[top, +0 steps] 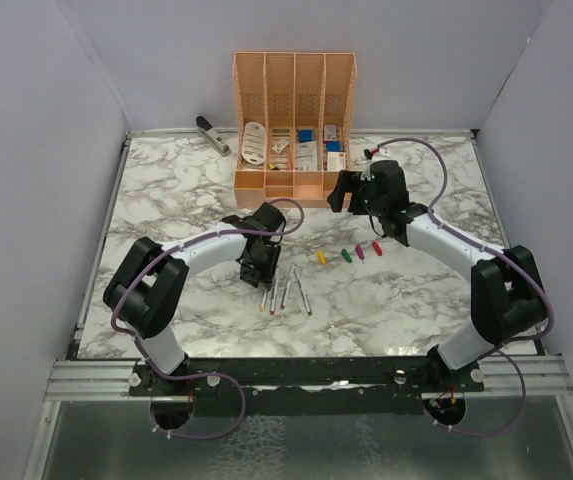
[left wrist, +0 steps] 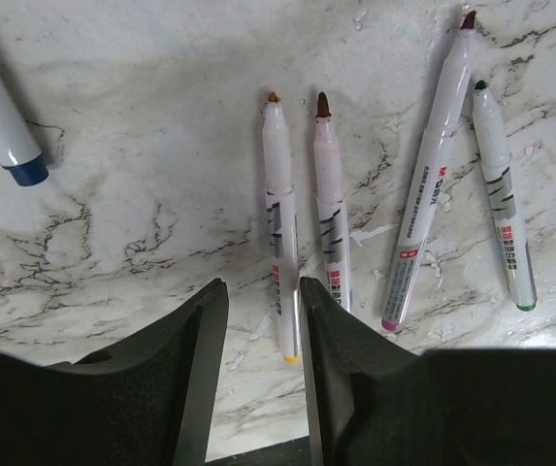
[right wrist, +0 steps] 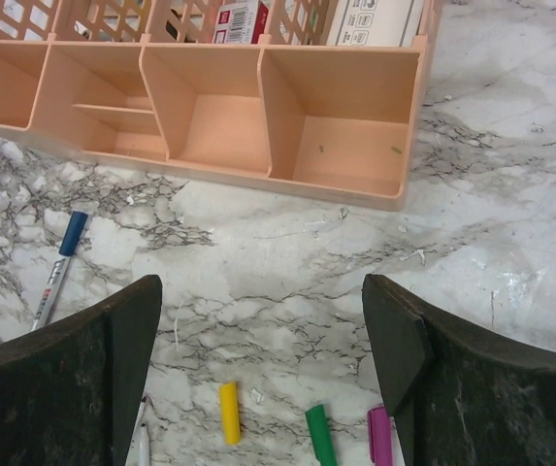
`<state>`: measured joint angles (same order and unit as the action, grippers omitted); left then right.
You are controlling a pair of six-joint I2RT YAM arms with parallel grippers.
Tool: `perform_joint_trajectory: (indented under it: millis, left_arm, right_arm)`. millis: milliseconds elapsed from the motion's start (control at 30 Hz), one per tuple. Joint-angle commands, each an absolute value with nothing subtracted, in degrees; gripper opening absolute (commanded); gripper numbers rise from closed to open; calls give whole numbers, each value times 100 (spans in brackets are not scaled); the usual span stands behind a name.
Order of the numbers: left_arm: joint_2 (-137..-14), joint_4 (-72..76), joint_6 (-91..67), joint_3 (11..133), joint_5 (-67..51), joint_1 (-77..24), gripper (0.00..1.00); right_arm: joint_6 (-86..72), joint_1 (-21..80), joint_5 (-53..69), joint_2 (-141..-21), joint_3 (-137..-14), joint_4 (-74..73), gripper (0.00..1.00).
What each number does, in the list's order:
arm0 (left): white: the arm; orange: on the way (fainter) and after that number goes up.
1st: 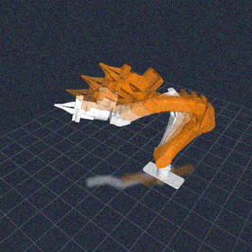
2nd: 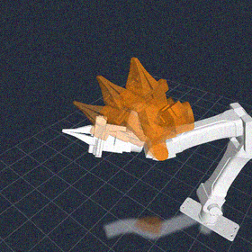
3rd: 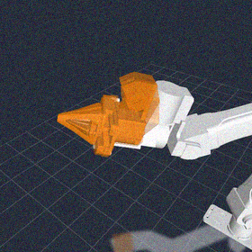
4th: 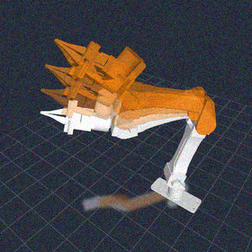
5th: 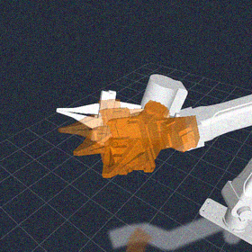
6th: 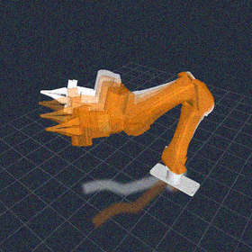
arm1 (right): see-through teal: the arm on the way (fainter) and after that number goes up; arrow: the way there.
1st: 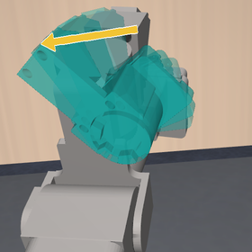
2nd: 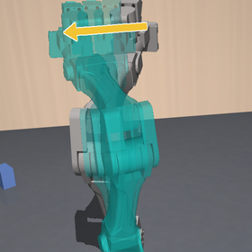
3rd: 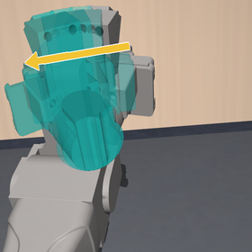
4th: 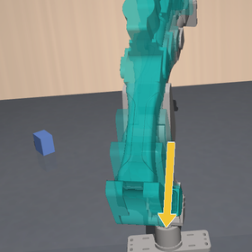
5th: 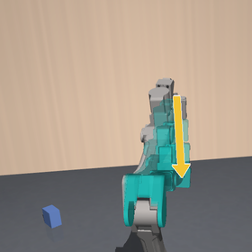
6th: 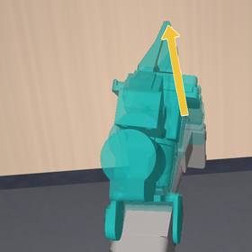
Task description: Insert the pens into the pen caps
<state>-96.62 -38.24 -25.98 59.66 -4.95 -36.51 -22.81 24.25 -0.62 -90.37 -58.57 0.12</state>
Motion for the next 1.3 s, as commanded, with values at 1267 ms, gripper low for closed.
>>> perform_joint_trajectory:
  millis: [1267]
  left_arm:
    - [-11227,-4563,-1507,7409,-408,-3341,29]
  right_arm:
    - [-2237,2391,-113,-9132,-6116,27,83]
